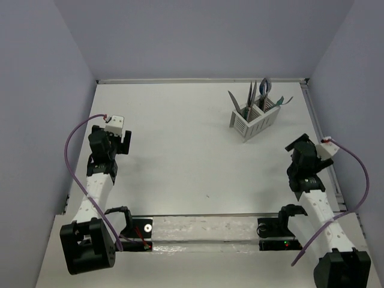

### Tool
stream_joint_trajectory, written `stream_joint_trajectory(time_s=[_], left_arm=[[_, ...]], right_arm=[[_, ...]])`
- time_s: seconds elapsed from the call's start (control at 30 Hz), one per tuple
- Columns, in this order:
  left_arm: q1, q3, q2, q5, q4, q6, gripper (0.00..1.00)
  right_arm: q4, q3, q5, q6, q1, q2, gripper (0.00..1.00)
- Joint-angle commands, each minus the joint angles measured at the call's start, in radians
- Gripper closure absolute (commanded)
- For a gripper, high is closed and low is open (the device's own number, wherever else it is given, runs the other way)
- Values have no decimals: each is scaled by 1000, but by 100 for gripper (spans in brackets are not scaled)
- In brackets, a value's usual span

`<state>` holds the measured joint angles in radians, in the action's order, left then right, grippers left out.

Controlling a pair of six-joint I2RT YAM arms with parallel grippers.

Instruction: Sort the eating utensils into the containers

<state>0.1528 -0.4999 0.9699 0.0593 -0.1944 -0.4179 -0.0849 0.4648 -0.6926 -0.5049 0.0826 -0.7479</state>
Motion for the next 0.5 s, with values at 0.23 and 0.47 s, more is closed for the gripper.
stream_joint_trajectory(time_s=[0.23, 0.47], left_arm=[[8, 27, -56, 70, -71, 14, 1], [8, 27, -51, 59, -77, 19, 1]], right_arm=[[8, -170, -160, -274, -72, 133, 0], [-24, -137, -206, -440, -72, 55, 0]])
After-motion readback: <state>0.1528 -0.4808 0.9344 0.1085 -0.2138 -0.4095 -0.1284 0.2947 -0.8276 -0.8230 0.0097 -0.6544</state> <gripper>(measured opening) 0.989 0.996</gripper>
